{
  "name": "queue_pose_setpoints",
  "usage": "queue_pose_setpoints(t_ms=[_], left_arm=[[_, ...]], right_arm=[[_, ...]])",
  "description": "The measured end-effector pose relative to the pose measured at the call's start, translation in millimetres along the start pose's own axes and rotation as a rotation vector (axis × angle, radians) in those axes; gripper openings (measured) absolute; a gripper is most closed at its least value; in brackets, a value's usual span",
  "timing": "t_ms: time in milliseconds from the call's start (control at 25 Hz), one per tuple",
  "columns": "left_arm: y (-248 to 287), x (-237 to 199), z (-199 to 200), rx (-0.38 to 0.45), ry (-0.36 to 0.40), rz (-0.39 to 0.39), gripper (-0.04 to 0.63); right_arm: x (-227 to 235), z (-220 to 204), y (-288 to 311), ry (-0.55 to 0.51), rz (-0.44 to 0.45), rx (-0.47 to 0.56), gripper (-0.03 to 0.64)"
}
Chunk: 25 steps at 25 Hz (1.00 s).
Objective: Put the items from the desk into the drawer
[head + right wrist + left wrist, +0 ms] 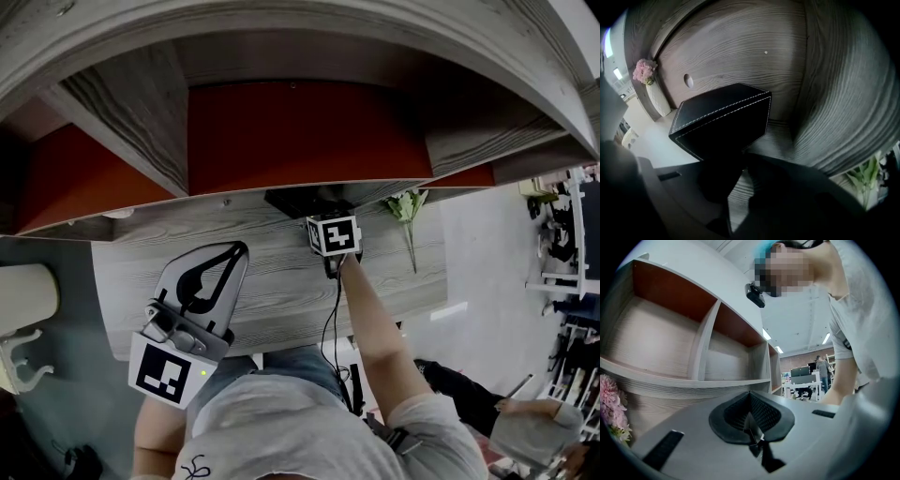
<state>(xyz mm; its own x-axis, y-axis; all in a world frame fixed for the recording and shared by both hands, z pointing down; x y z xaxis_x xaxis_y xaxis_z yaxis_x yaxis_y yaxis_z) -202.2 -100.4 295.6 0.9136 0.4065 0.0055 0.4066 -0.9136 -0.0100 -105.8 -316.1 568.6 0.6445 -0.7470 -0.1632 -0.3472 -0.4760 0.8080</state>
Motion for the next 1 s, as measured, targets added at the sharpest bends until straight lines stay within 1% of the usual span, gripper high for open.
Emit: queue_pose_setpoints(t_ms=[40, 280, 400, 520, 600, 680, 760, 920, 960, 1000], left_arm=[[0.4, 0.0, 0.1, 0.001, 0.000, -0.002, 0.009], [1.2, 0.2, 0.7, 0.009, 0.001, -0.010, 0.009], [0.8, 0.9, 0.8, 0.010, 0.002, -0.013, 0.009], [-0.3, 0.4, 0.8, 0.010, 0.002, -0.016, 0.009], [-1.2, 0.1, 0.8, 0.009, 0.001, -0.015, 0.009], [-1.6, 0.5, 0.4, 0.006, 0.002, -0.015, 0.009], [-1.9, 0.2, -0.1, 0.004, 0.001, -0.015, 0.009], [-3.1, -1.3, -1.1, 0.003, -0.004, -0.009, 0.009], [-3.0, -1.3, -0.9, 0.005, -0.005, -0.009, 0.009], [-2.6, -0.9, -0.6, 0.008, -0.005, -0.010, 0.009]], right_arm=[[-1.3, -0.6, -0.8, -0.015, 0.002, -0.005, 0.039], [-8.1, -13.1, -11.1, -0.085, 0.020, -0.010, 0.008], [-9.5, -19.9, -17.0, -0.088, 0.027, -0.011, 0.008], [-6.1, -21.5, -20.9, -0.037, 0.013, 0.014, 0.012], [-5.9, -19.8, -19.2, -0.029, 0.016, 0.019, 0.016], [-8.4, -17.9, -16.4, -0.036, 0.034, 0.015, 0.088], [-10.9, -16.3, -13.4, -0.046, 0.044, 0.008, 0.107], [-11.6, -15.1, -11.1, -0.057, 0.033, 0.002, 0.108], [-11.9, -15.4, -11.4, -0.065, 0.027, 0.002, 0.091], [-12.6, -15.8, -11.7, -0.079, 0.018, 0.003, 0.049]])
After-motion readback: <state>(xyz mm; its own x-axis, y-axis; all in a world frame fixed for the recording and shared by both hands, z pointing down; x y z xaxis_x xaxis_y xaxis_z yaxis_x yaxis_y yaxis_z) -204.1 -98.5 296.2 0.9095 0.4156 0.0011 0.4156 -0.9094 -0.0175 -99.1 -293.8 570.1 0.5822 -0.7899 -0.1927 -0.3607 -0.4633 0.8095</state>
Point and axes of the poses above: the fingertips, and each gripper's own axes: y forward along the fingers, x to its right, z out of its top, the point moved 5 cm from there along -y, backward along the fingers, and after that the axes turned 14 degrees about -z, right-handed, at the moved point
